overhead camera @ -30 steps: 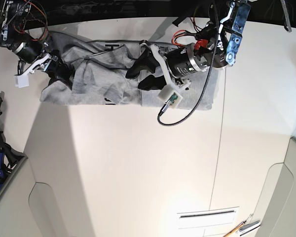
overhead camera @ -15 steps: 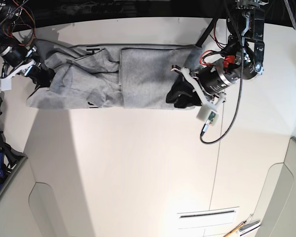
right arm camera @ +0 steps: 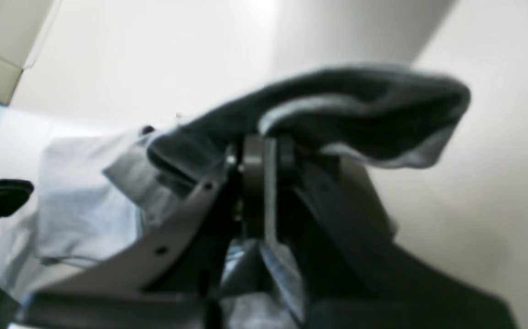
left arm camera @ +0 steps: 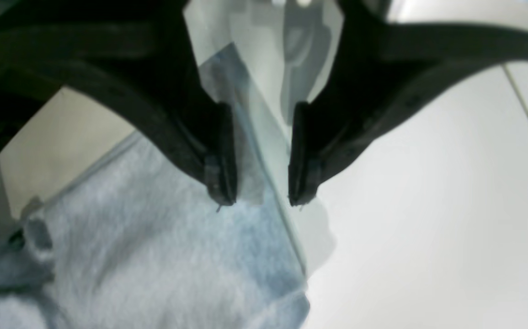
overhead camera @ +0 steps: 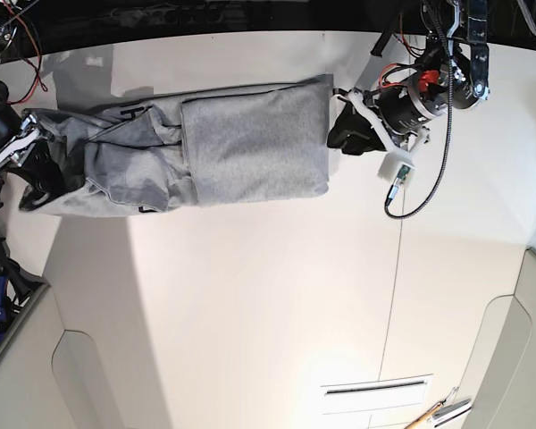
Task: Fold the T-shirt properly
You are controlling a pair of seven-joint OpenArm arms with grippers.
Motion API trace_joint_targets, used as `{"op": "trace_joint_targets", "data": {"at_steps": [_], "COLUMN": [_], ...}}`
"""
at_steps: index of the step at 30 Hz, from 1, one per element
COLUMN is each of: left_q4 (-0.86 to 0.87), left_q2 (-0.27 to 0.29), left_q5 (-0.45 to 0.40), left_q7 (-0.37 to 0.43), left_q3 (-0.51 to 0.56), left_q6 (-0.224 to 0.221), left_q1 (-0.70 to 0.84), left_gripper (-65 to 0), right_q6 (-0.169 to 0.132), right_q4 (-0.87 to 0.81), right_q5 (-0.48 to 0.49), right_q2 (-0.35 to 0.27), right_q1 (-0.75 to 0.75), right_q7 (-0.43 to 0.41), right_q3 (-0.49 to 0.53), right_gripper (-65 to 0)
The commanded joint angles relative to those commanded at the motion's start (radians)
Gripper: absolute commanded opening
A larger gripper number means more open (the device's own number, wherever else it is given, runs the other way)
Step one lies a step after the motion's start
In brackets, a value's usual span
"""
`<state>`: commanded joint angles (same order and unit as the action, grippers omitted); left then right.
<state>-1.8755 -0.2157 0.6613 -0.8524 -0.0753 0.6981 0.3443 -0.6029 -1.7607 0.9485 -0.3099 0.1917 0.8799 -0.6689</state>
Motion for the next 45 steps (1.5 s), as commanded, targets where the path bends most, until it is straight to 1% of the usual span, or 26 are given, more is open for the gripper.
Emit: {"op": "trace_joint_targets", "data": {"at_steps": [2,3,5,7,9,11,12,14,16,17,18,19,20,21,22,24,27,30,32,33,34,35,36,39,42,45], "left_q4": [0.037,0.059,0.102,0.132,0.138,0.138,0.138,0.138,0.138,0.138,0.138,0.138,0.138,0.138,0.138,0.137,0.135,0.121,0.097,0.077,0.051,0.019,-0.019,-0.135,-0.19,-0.188], "left_q2": [0.0,0.0,0.002,0.011,0.022,0.024,0.024,0.024,0.024,0.024,0.024,0.024,0.024,0.024,0.024,0.024,0.024,0.024,0.024,0.024,0.024,0.024,0.024,0.024,0.025,0.024], "left_q5": [0.0,0.0,0.0,0.002,0.001,0.008,0.013,0.021,0.039,0.041,0.042,0.041,0.042,0.042,0.046,0.08,0.165,0.237,0.29,0.317,0.341,0.362,0.378,0.419,0.423,0.387], "left_q7": [0.008,0.019,0.037,0.04,0.041,0.041,0.04,0.04,0.04,0.04,0.04,0.04,0.039,0.036,0.023,-0.023,-0.059,-0.101,-0.153,-0.172,-0.185,-0.19,-0.19,-0.193,-0.192,-0.192], "left_q3": [0.011,0.017,0.033,0.042,0.042,0.042,0.042,0.042,0.042,0.042,0.041,0.039,0.029,0.018,0.001,-0.038,-0.126,-0.214,-0.264,-0.285,-0.301,-0.309,-0.311,-0.3,-0.263,-0.217], "left_q6": [0.0,0.0,0.0,0.0,0.0,0.0,0.0,0.0,0.0,0.0,0.0,0.0,0.0,0.0,0.0,0.0,0.0,0.0,0.0,0.0,0.0,0.0,0.0,0.0,0.0,0.0], "left_q1": [-0.001,-0.001,-0.001,-0.001,-0.001,-0.001,-0.001,-0.001,-0.004,-0.007,-0.011,-0.015,-0.018,-0.018,-0.017,-0.018,-0.017,-0.017,-0.017,-0.016,-0.016,-0.013,-0.007,0.026,0.045,0.044], "left_gripper": [-44.5,-44.5,-44.5,-44.5,-44.5,-44.5,-44.5,-44.5,-44.5,-44.5,-44.5,-44.5,-44.5,-44.5,-44.5,-44.5,-44.5,-44.5,-44.5,-44.7,-46.8,-49.8,-52.2,-52.6,-52.6,-52.6], "right_q6": [0.0,0.0,0.0,0.0,0.005,0.021,0.024,0.023,0.024,0.027,0.028,0.028,0.028,0.028,0.027,0.025,0.015,0.016,0.017,0.026,0.032,0.035,0.046,0.053,0.053,0.051], "right_q4": [-0.071,-0.1,-0.146,-0.176,-0.179,-0.171,-0.163,-0.144,-0.111,-0.096,-0.085,-0.084,-0.084,-0.084,-0.087,-0.104,-0.158,-0.228,-0.269,-0.28,-0.281,-0.28,-0.279,-0.271,-0.21,-0.09], "right_q5": [0.0,-0.004,-0.03,-0.07,-0.132,-0.2,-0.23,-0.309,-0.407,-0.44,-0.454,-0.463,-0.469,-0.469,-0.459,-0.405,-0.343,-0.355,-0.397,-0.424,-0.447,-0.467,-0.48,-0.489,-0.489,-0.476], "right_q2": [0.029,0.047,0.088,0.134,0.178,0.219,0.237,0.267,0.283,0.286,0.286,0.285,0.285,0.285,0.285,0.285,0.285,0.286,0.286,0.286,0.285,0.285,0.285,0.285,0.285,0.285], "right_q1": [0.0,0.0,0.0,-0.008,-0.037,-0.063,-0.07,-0.069,-0.07,-0.07,-0.07,-0.069,-0.069,-0.069,-0.069,-0.069,-0.069,-0.07,-0.07,-0.071,-0.079,-0.09,-0.101,-0.13,-0.154,-0.181], "right_q7": [0.0,0.0,-0.009,-0.018,-0.019,-0.019,-0.019,-0.053,-0.108,-0.126,-0.126,-0.123,-0.119,-0.12,-0.119,-0.1,-0.075,-0.076,-0.091,-0.11,-0.128,-0.132,-0.133,-0.132,-0.141,-0.139], "right_q3": [0.029,0.061,0.163,0.295,0.43,0.56,0.621,0.731,0.819,0.851,0.877,0.896,0.909,0.917,0.92,0.92,0.92,0.916,0.898,0.882,0.859,0.831,0.8,0.702,0.643,0.645], "right_gripper": [-65.0,-65.0,-65.0,-65.0,-65.0,-65.0,-65.0,-65.0,-65.0,-65.0,-65.0,-56.9,-46.6,-39.1,-35.2,-34.8,-34.8,-34.8,-34.9,-34.9,-35.8,-39.1,-44.4,-64.3,-65.0,-65.0]}}
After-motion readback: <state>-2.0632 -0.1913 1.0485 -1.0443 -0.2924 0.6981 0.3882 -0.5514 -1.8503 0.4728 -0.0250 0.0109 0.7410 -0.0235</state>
